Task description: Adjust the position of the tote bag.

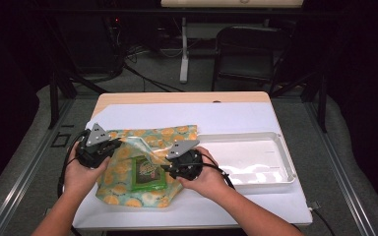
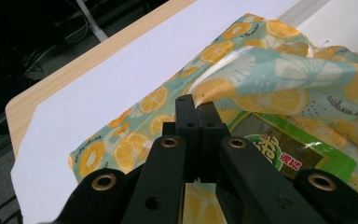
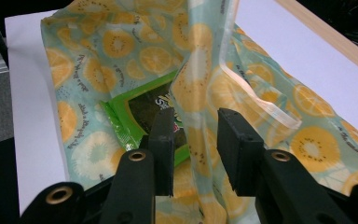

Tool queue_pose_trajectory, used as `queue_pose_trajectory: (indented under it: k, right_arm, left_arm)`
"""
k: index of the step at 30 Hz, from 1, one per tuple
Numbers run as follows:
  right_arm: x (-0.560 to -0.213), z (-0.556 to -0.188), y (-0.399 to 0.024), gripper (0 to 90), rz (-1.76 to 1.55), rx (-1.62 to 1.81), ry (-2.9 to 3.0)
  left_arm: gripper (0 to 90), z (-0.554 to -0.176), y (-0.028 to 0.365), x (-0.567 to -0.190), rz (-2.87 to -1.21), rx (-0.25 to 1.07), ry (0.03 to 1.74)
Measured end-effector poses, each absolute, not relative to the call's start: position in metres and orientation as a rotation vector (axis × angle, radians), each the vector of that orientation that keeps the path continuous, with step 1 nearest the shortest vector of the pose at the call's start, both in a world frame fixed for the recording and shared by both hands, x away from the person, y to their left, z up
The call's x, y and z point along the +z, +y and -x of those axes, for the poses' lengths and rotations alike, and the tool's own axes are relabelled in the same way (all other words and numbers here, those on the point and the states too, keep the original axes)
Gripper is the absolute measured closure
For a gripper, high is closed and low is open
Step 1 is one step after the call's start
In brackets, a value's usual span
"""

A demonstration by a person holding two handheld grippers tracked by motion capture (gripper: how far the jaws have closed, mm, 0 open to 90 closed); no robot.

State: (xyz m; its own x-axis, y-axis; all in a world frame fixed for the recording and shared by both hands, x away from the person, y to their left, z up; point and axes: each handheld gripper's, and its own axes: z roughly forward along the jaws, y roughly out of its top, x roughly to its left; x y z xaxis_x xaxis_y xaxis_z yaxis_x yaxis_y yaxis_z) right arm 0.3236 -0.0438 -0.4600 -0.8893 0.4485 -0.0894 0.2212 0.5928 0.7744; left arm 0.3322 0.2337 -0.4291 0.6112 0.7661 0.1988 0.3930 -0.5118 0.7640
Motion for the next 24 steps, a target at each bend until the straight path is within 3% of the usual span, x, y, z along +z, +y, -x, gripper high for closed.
queue_pose_trajectory:
  k: [8, 18, 24]
  right_arm:
    - [-0.467, -0.331, -0.033, 68.7, -0.561, 1.190, 2.564]
    - [-0.456, -0.350, -0.035, 89.7, -0.586, 1.133, 2.566]
    - [-0.438, -0.364, -0.040, 90.0, -0.584, 1.087, 2.509]
  left_arm:
    - [90.0, -0.340, 0.235, -0.430, -2.145, 0.687, 0.921]
    - [90.0, -0.351, 0.233, -0.427, -2.129, 0.703, 0.926]
    - [90.0, -0.359, 0.234, -0.426, -2.124, 0.717, 0.929]
